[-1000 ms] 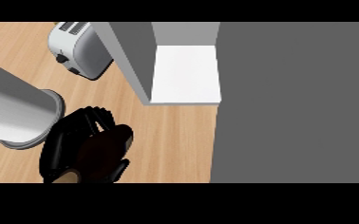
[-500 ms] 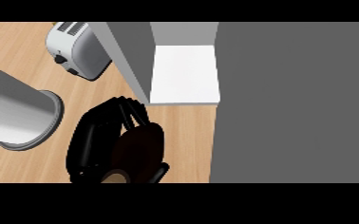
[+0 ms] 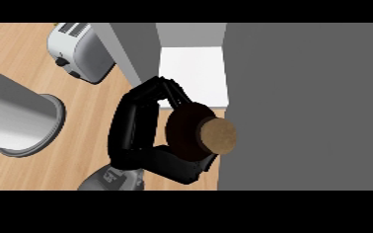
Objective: Pick up the wine, place it into the cabinet and close the cabinet
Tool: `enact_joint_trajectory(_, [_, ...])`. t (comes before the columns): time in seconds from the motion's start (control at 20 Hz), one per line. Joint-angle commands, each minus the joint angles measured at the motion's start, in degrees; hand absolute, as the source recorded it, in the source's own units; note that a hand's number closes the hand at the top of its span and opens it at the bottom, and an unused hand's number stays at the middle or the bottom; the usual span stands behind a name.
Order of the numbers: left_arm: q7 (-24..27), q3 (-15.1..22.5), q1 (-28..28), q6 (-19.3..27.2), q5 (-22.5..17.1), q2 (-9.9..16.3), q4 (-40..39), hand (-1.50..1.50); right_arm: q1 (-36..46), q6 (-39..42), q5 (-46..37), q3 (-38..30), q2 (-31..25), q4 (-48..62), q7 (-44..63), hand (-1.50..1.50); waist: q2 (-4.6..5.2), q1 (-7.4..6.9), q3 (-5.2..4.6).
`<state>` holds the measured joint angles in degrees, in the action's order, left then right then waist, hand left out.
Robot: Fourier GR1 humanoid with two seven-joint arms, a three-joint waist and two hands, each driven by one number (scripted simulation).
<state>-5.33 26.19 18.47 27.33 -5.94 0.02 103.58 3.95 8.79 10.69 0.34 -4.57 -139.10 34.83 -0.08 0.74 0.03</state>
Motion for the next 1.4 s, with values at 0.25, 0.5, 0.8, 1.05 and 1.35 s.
enact_joint_trajectory(0.25, [0.2,4.2,12.2,12.8,-2.4,0.0,-11.1,1.5,-0.8,1.6,7.6,-5.1,-2.1,-5.5,1.6,-1.5,0.06,0.2,-0.01])
enact_joint_trajectory(0.5, [-1.0,1.2,15.9,11.2,-0.5,0.0,-14.2,1.5,-0.8,0.1,5.3,-1.3,-0.8,-9.2,4.9,-1.5,-0.03,0.13,-0.03])
enact_joint_trajectory(0.8, [4.2,6.5,15.2,18.4,-4.1,0.0,-16.4,1.5,5.3,-0.7,10.3,-7.5,-3.9,-6.4,7.5,-1.5,0.02,0.18,-0.05])
enact_joint_trajectory(1.05, [11.4,2.6,12.6,13.6,-9.8,0.0,-19.7,1.5,2.3,1.2,10.1,-7.6,-3.2,-5.3,4.5,-1.5,0.08,0.01,-0.04])
enact_joint_trajectory(1.35, [17.1,4.7,10.6,13.8,-11.8,0.0,-24.8,1.5,1.6,-0.7,5.2,-3.6,-1.4,-8.2,5.8,-1.5,0.06,0.16,-0.05])
